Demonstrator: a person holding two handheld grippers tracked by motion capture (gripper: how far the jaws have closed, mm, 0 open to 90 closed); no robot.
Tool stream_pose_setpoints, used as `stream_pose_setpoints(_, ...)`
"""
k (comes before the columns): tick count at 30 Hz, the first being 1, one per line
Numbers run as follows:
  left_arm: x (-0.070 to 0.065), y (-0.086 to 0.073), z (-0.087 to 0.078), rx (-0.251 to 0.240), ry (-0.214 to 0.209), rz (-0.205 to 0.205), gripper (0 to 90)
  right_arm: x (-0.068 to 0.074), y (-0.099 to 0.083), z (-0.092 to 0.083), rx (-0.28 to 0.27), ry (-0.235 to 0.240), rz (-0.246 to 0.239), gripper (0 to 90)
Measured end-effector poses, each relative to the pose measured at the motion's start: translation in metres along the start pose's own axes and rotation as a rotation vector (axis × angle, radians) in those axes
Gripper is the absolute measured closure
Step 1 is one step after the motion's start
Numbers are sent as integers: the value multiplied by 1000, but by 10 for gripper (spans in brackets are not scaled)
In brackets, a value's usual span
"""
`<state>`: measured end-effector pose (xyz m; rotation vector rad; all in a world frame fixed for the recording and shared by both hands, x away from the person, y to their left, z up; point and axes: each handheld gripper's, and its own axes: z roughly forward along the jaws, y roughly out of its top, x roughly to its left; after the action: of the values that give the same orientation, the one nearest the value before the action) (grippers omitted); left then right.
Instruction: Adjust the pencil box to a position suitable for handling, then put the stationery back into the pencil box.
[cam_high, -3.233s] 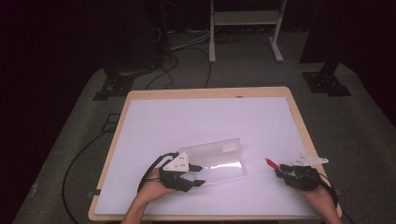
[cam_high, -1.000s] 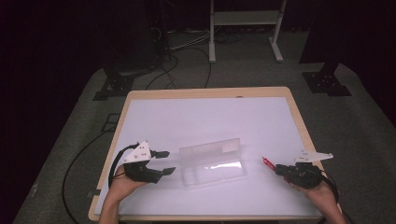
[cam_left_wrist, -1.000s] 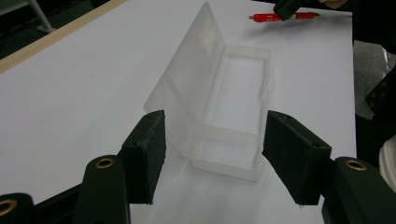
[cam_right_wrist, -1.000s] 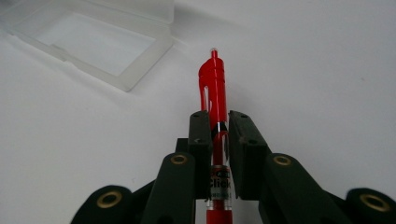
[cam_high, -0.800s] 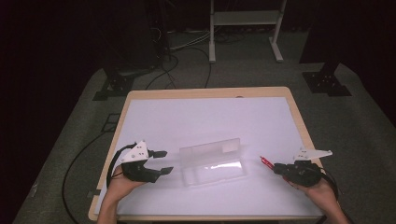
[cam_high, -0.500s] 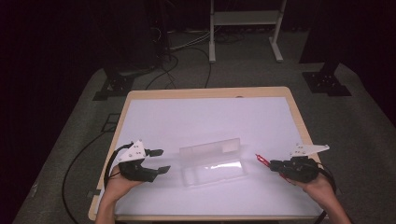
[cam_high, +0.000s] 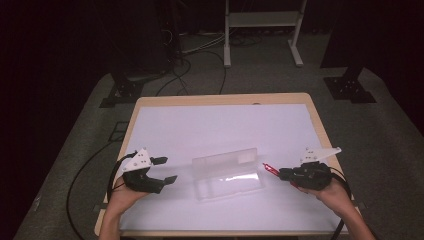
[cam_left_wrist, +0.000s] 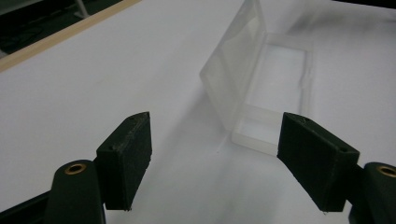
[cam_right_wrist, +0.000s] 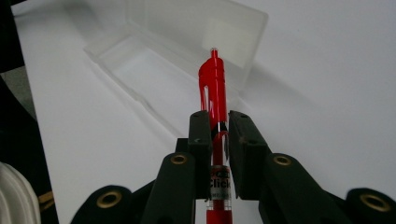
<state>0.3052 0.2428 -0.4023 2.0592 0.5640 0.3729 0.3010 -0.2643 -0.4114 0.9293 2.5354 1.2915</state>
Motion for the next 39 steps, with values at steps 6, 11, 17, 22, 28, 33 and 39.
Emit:
stream_pose_setpoints(6, 4, -3, -4, -4, 31, -26, 212, 7, 24, 8, 17, 45, -61, 792)
stream_pose_setpoints(11, 5, -3, -7, -12, 38, -30, 200, 10, 36, 16, 25, 65, -96, 792)
stream_pose_setpoints(17, 6, -3, -9, -22, 41, -31, 193, 14, 44, 26, 40, 88, -125, 792)
stream_pose_setpoints(22, 7, -3, -10, -20, 47, -32, 191, 16, 48, 30, 45, 106, -138, 792)
stream_pose_setpoints(28, 9, -6, -12, -23, 60, -44, 189, 19, 55, 37, 53, 133, -168, 792)
stream_pose_setpoints(33, 10, -7, -12, -23, 64, -51, 188, 23, 59, 44, 63, 153, -196, 792)
stream_pose_setpoints(39, 9, -7, -13, -23, 66, -50, 187, 24, 64, 53, 70, 175, -211, 791)
